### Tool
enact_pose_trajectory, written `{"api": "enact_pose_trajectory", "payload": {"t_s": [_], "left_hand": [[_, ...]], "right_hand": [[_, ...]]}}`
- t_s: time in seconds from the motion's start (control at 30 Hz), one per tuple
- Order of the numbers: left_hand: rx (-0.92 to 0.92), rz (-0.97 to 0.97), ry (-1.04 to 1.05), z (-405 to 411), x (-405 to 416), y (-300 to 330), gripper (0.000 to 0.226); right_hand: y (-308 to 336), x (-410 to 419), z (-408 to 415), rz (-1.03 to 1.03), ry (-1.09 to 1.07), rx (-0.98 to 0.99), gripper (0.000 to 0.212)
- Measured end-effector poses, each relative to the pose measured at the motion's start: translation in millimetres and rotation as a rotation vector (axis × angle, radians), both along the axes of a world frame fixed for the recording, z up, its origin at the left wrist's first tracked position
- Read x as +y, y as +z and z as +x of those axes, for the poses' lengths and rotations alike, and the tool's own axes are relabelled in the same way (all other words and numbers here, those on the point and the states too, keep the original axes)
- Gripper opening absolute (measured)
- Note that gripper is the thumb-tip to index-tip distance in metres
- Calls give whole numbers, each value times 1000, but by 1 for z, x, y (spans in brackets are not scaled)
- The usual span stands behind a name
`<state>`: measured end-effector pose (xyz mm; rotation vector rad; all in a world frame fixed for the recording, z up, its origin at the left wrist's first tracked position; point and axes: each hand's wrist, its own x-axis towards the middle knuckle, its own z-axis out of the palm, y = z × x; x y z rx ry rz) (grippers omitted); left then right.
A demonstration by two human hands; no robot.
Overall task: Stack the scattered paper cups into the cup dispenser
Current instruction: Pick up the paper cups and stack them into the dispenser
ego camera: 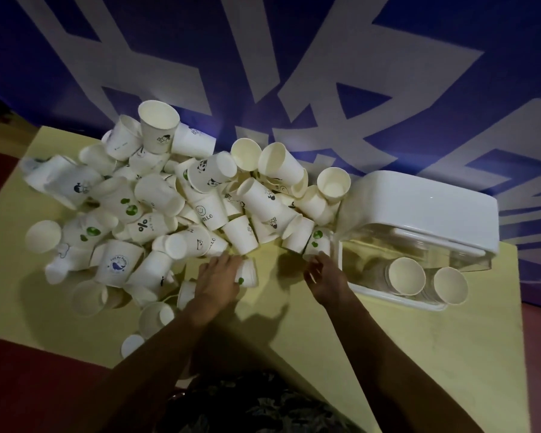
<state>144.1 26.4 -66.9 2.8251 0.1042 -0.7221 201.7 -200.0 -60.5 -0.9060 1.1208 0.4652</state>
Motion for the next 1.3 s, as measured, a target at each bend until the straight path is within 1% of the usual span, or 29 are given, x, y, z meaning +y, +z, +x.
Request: {"api": "enact_pose_trajectory", "payload": {"t_s": [0.07,0.17,0.27,0.3,0.37,0.47,0.53,0.63,0.8,0.97,1.1,1.23,1.3], "left_hand": [[20,-30,-22,3,-3,-1,64],[63,-121,-22,3,-7,0,61],[66,-202,44,2,-8,3,41],[34,-213,56,2,-8,4,32],[-60,-253,83,-1,-10,8,23],[-176,-343,127,-6,-15,20,19],[-242,-391,152,-10,-18,30,19],[-349,-438,163,-12,-24,48,19],[-491,-555,160,-8,-47,82,15],[-536,-647,95,0,-95,110,16],[-574,-672,20,1,-145,127,18],[-586,-712,-64,-3,-192,135,18],[-579,-702,-129,-4,-215,135,20]], "right_hand": [[-3,5,4,-29,-47,31,6],[-5,11,3,-101,28,18,9],[-3,18,-7,-221,-55,35,12],[-1,19,-13,-271,-81,35,10],[3,22,-26,-342,-96,30,4],[12,21,-50,-315,-117,22,1],[16,18,-65,-289,-105,-6,6],[26,10,-85,-350,-13,-98,7],[55,-14,-107,-578,157,-366,11],[85,-51,-115,-778,191,-562,18],[107,-100,-118,-942,144,-651,17],[118,-153,-117,-1118,138,-656,13],[118,-180,-115,-1229,173,-671,14]]}}
